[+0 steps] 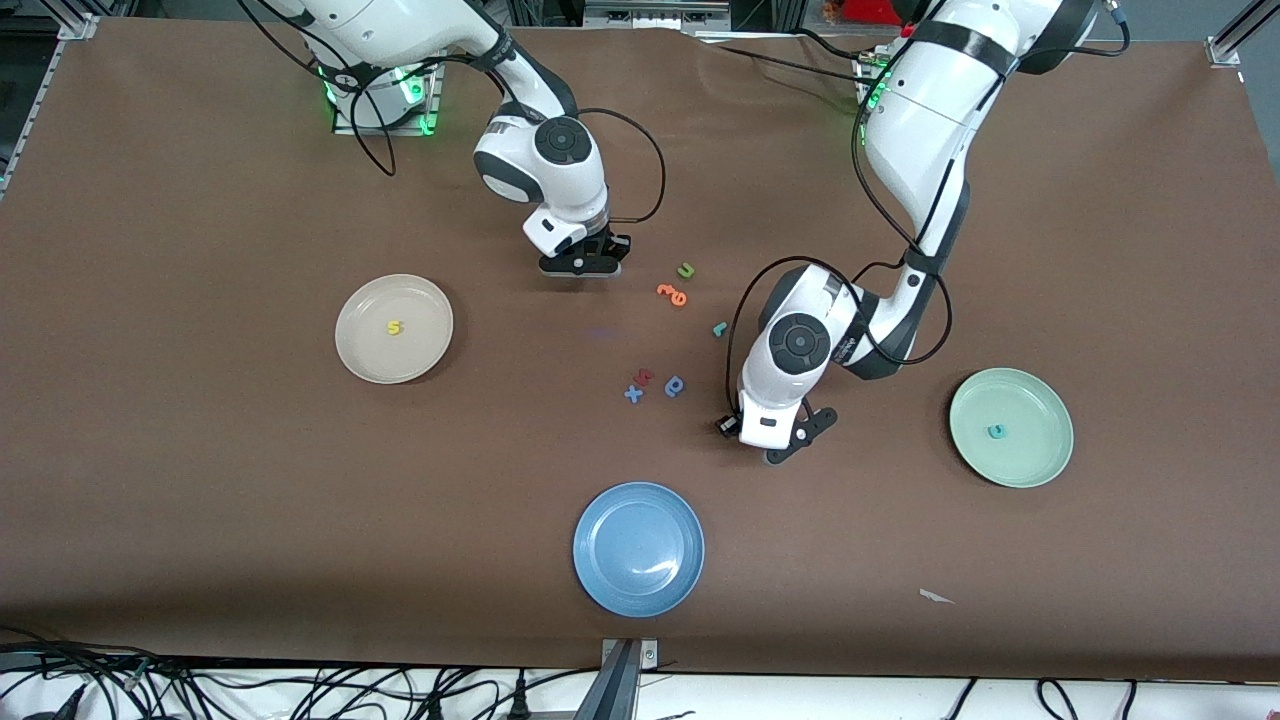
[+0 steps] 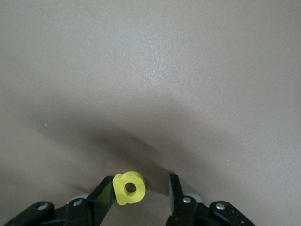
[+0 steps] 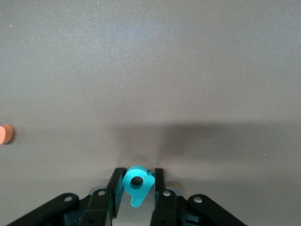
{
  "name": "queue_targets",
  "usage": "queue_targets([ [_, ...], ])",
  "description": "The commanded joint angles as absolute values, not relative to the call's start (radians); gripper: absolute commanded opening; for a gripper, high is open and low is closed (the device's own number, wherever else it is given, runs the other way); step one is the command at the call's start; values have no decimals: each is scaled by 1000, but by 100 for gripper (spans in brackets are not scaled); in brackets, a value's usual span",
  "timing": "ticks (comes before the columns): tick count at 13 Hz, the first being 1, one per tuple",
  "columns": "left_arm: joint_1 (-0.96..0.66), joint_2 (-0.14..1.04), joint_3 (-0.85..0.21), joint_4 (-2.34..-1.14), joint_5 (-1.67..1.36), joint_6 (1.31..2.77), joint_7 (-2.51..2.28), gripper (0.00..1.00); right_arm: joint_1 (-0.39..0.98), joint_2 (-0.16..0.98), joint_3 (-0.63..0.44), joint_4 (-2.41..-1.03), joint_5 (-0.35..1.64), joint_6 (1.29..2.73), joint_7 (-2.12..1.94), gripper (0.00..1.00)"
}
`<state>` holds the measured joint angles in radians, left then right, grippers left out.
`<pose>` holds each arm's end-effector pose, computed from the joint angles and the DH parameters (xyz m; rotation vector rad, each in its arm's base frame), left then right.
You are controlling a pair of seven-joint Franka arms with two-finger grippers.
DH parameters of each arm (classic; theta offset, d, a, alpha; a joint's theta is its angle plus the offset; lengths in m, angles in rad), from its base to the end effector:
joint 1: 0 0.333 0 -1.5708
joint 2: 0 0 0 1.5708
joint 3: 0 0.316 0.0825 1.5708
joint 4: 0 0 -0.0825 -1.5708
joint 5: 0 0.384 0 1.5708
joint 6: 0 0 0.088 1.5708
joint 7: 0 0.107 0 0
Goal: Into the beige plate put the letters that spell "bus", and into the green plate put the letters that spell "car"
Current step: 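Drop the g on the white plate while the left gripper drops a on green plate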
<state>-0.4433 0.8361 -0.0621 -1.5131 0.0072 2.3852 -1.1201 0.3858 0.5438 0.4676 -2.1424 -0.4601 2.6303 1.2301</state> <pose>0.6274 -0.3390 0.1698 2.9342 0.9575 -0.0058 0.3614 0.4377 0.1738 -3.1026 0.0576 -0.0218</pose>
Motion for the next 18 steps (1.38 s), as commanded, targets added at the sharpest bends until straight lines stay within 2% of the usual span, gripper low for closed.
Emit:
queue_targets([
  [1,-445,834,-52,-1519,-3,2382,-1066,49,387,511,451,-2146,-483,2611,1229,0],
  [3,-445,834,-51,-1520,-2,2381,-1060,44,350,435,448,-2152,-462,2509,1146,0],
  [7,-445,836,-51,-1522,2,2372,-1043,24,238,298,452,-2194,-332,2407,864,0],
  [10,-445,827,-45,-1508,2,2317,-1006,19,113,232,454,-2230,-301,2349,631,0],
  [13,-391,772,-44,-1479,2,2183,-895,18,-21,210,454,-2276,-299,2345,430,0],
  [15,-335,723,-44,-1480,2,2113,-752,18,-66,218,453,-2279,-299,2339,373,8],
  [16,-303,710,-44,-1485,2,2091,-671,18,-71,221,453,-2279,-299,2338,370,16],
  [18,-238,693,-40,-1505,11,2077,-480,18,-71,227,453,-2279,-299,2338,374,43],
])
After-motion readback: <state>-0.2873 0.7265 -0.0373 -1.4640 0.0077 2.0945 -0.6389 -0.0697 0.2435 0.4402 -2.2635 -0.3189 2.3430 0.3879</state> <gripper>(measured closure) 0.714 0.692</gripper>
